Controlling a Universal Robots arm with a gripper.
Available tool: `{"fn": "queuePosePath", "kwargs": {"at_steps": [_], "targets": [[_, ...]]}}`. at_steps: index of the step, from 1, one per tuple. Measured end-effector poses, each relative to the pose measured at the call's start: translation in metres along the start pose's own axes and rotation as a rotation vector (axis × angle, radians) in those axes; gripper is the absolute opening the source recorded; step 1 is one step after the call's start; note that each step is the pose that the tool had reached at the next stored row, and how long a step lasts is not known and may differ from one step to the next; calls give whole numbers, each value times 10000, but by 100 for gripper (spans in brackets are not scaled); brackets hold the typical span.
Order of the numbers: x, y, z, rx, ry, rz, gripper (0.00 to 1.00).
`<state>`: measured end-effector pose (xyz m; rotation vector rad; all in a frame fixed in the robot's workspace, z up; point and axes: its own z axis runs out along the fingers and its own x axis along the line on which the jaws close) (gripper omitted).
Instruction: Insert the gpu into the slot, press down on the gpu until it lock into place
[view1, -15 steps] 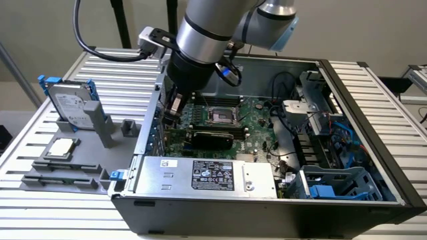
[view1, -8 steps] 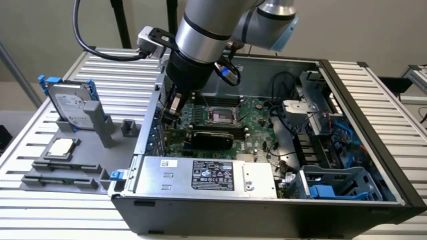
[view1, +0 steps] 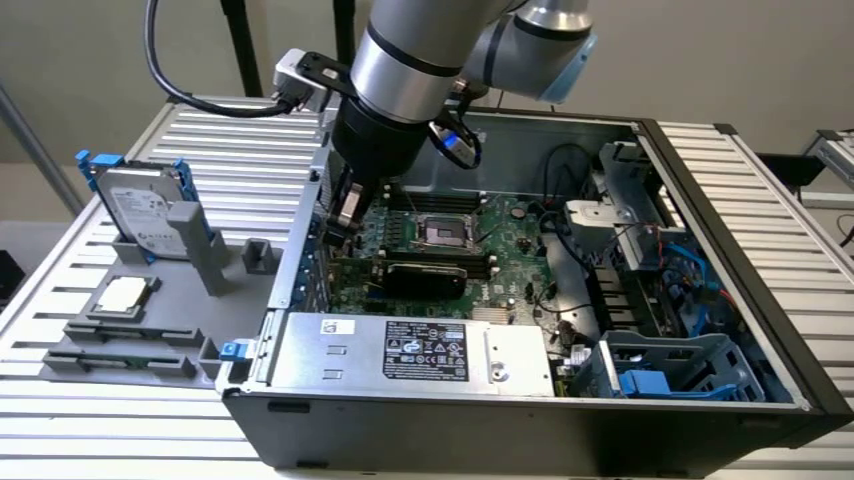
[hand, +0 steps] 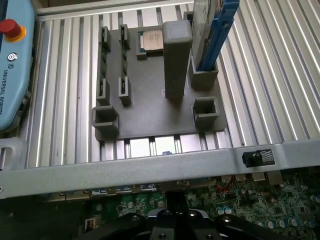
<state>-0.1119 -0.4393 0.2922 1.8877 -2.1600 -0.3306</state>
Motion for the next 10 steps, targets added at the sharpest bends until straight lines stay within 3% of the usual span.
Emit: {"fn": "queuePosePath", "kwargs": {"at_steps": [10], "targets": [[2, 20, 7, 0, 15, 4, 11]]}}
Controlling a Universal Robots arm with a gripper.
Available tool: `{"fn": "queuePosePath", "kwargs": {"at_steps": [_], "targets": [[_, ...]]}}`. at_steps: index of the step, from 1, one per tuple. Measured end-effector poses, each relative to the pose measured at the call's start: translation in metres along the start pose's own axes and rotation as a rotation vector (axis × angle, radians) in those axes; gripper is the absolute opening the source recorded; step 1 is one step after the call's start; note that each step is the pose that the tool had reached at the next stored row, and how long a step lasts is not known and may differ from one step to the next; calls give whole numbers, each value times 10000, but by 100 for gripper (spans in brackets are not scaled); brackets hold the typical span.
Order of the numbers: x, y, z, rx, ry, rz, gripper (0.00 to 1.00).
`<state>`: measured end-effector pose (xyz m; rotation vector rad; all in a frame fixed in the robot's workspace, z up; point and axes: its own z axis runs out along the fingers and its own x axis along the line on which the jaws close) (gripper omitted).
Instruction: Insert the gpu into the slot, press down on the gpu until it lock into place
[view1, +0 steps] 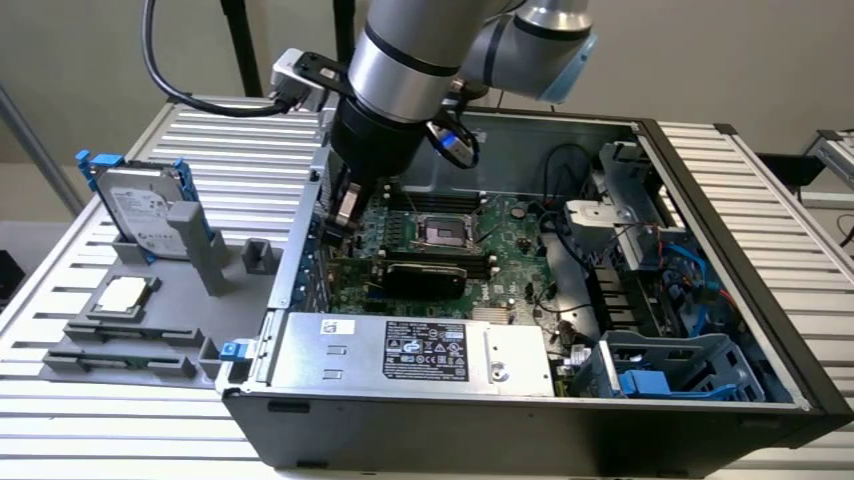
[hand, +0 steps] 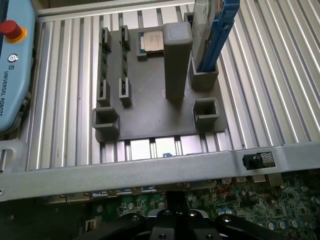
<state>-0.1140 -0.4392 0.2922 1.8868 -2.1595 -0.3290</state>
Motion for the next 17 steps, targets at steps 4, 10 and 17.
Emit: {"fn": "queuePosePath", "kwargs": {"at_steps": [4, 10, 17], "targets": [[1, 8, 4, 1, 2, 0, 11], [2, 13, 28, 0, 16, 4, 11], [2, 23, 0, 4, 6, 8, 11]]}}
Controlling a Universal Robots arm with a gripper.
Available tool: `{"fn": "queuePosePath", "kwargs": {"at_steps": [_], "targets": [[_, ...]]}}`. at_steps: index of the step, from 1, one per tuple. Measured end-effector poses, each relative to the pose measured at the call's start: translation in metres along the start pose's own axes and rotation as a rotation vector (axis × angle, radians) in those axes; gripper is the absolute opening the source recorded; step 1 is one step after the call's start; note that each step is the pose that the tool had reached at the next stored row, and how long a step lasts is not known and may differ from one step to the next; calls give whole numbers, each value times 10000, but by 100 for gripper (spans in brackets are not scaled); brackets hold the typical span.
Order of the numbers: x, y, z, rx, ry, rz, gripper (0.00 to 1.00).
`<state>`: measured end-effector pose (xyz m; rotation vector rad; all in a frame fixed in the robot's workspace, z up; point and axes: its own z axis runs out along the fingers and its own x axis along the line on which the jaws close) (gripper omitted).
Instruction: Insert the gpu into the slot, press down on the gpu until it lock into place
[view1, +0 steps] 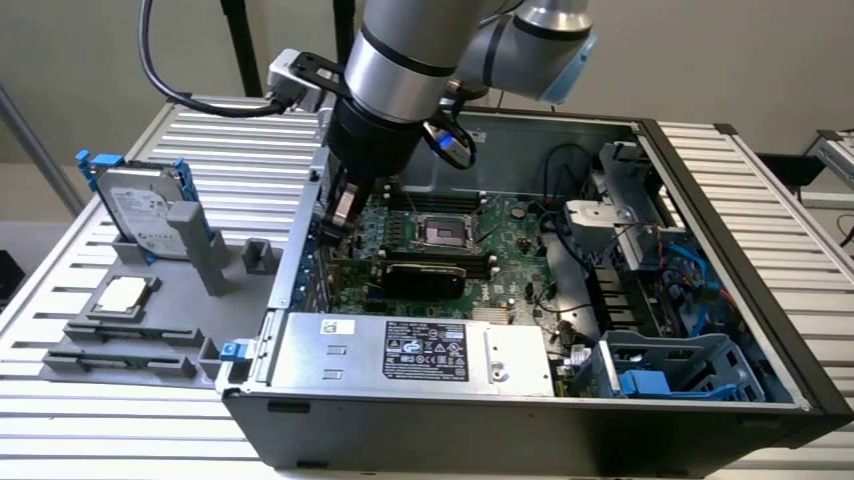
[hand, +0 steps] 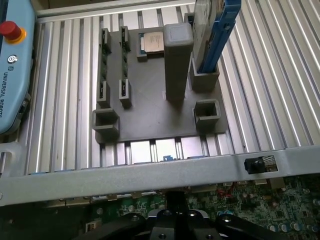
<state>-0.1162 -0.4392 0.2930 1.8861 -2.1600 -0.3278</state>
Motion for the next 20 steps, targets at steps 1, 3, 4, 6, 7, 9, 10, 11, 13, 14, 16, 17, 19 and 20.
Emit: {"fn": "queuePosePath", "kwargs": {"at_steps": [1, 3, 4, 6, 7, 9, 10, 11, 13, 14, 16, 17, 19, 20], "targets": [[1, 1, -19, -2, 11, 1, 11], [1, 0, -55, 2, 8, -3, 11], [0, -3, -66, 19, 8, -6, 11], [0, -9, -74, 153, -6, -17, 11], [-1, -13, -75, 286, -19, -25, 11], [-2, -21, -78, 616, -58, -47, 11], [-2, -25, -80, 793, -76, -58, 11], [-3, -29, -81, 978, -98, -70, 11], [-4, -37, -84, 1336, -137, -95, 11], [-5, -41, -85, 1513, -159, -107, 11], [-6, -49, -89, 1882, -199, -132, 11], [-6, -54, -90, 2058, -218, -144, 11], [-8, -64, -93, 2384, -255, -167, 11], [-9, -70, -95, 2530, -272, -178, 11]]}}
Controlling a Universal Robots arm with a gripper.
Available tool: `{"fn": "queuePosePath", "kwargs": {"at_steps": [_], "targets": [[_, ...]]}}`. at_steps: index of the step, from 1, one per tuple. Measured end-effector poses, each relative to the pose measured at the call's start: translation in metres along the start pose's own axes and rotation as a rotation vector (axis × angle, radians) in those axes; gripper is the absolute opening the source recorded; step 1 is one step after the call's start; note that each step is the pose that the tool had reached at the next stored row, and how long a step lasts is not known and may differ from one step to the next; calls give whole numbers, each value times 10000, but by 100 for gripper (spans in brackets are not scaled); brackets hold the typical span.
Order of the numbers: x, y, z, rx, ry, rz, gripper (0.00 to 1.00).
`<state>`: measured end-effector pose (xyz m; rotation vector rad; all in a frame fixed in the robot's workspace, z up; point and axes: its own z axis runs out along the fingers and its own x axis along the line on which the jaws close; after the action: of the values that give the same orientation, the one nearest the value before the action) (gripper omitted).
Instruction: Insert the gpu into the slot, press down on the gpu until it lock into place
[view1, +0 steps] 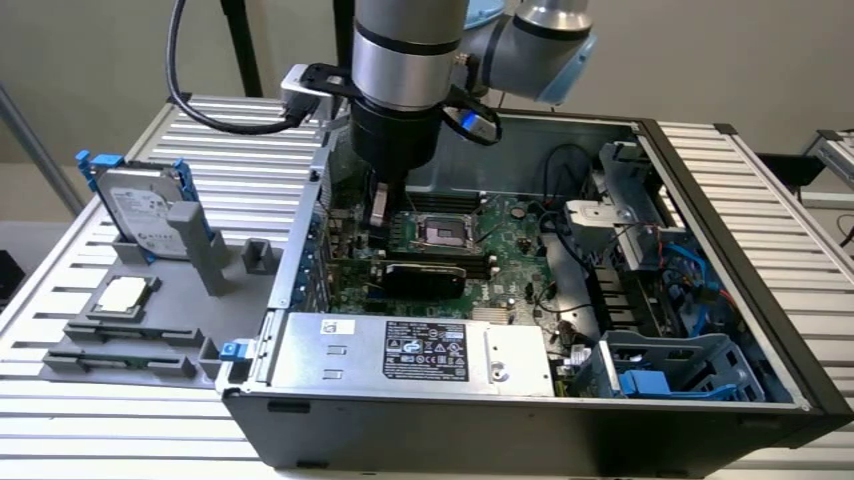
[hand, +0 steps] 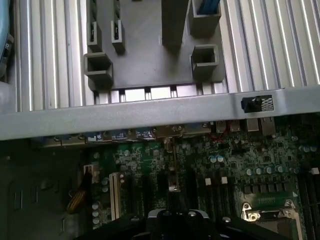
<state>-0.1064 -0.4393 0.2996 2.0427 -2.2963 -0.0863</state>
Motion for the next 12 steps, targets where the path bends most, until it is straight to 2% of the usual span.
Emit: {"fn": "queuePosePath", "kwargs": {"at_steps": [2, 3, 4, 5, 8, 12], "targets": [[-1, -14, -2, 276, -28, -21, 11], [-2, -23, -3, 387, -41, -32, 11], [-3, -33, -4, 480, -51, -43, 11], [-4, -45, -6, 544, -59, -54, 11], [-8, -91, -31, 609, -73, -78, 11], [-16, -187, -87, 622, -88, -103, 11]]}}
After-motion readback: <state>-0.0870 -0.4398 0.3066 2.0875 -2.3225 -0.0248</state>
